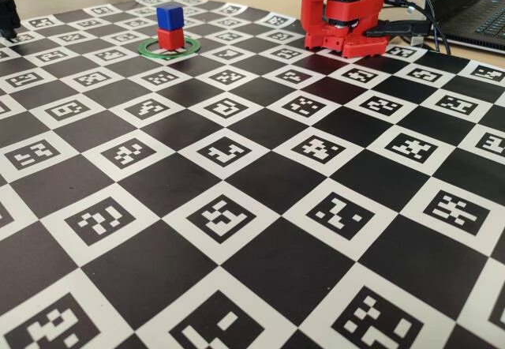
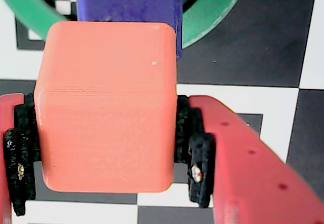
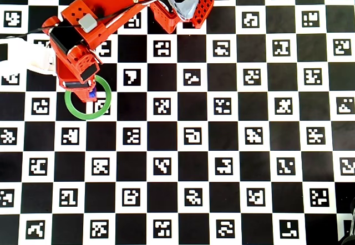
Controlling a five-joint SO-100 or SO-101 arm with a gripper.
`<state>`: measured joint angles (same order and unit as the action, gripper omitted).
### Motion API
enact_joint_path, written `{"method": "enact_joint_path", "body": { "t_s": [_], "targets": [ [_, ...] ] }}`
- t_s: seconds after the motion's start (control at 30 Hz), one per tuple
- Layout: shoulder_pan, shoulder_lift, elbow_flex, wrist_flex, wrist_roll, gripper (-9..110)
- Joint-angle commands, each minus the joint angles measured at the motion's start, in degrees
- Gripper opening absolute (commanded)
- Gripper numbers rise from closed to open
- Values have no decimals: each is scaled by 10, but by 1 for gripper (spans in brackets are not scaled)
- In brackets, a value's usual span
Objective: Grab the red cube then put it in the green circle then put the blue cube on top and finally the orange cube on top
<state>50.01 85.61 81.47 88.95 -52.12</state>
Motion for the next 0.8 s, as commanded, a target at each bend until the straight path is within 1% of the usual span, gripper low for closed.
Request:
{"method": "enact_joint_path", "body": {
  "t_s": [0.0,0.47,0.77],
  "targets": [
    [5,14,6,-13,2,8],
    [4,14,62,-60,3,8],
    [4,14,69,-72,3,8]
  ]
}}
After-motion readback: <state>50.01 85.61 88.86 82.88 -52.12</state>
